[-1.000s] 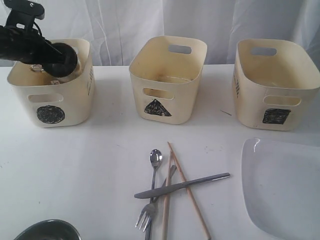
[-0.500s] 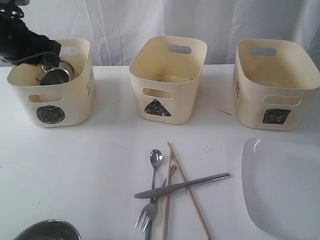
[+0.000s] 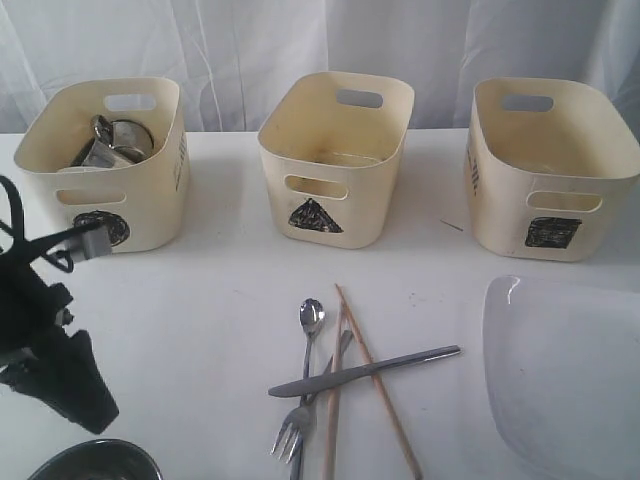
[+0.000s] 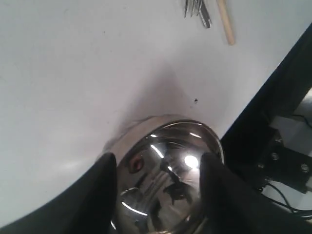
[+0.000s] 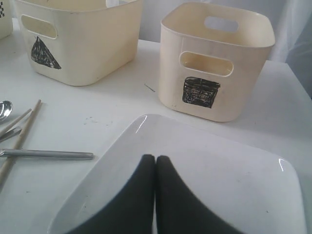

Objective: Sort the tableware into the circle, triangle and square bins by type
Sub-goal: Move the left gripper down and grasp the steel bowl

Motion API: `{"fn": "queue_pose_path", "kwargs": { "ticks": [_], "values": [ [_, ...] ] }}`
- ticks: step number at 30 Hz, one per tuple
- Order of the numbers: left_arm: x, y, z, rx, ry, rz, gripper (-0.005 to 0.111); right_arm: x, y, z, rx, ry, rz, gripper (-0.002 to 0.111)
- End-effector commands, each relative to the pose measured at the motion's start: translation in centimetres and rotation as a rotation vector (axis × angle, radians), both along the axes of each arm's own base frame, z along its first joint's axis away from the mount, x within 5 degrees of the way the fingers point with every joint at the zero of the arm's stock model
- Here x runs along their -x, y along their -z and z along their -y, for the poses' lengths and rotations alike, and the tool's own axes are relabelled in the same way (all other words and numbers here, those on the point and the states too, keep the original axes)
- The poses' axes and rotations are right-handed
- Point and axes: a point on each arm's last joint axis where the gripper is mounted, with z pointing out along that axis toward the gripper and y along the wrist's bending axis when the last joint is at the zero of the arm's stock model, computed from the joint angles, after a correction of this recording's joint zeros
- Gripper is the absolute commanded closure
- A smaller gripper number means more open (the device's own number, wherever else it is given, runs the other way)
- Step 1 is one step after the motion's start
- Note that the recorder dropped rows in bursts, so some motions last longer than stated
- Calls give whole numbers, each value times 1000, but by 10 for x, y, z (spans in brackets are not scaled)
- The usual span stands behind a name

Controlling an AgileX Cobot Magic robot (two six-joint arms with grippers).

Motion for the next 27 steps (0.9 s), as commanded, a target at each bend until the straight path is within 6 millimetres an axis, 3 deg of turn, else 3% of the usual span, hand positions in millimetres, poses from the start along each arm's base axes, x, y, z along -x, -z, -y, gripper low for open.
{"fn": "queue_pose_path", "kwargs": {
  "ticks": [1,9,13,15,17,18,19,23,27],
  "values": [
    [15,22,-2,18,59,35,51,0,0,0,-3,7,7,108],
    [28,56,-10,-53,44,153,51,0,0,0,-3,7,7,108],
    [28,62,-13,-84,15,187,51,0,0,0,-3,7,7,108],
    [27,62,-12,-80,-4,194,58,0,0,0,-3,7,7,108],
    [26,61,-11,-74,-8,197,74,0,0,0,-3,7,7,108],
    [25,59,-11,-68,-4,189,86,0,0,0,-3,7,7,108],
    [24,54,-9,-47,12,170,107,0,0,0,-3,7,7,108],
    [17,35,-5,-21,12,117,107,0,0,0,-3,7,7,108],
    [3,-14,-8,-62,14,194,107,0,0,0,-3,7,7,108]
  ]
}}
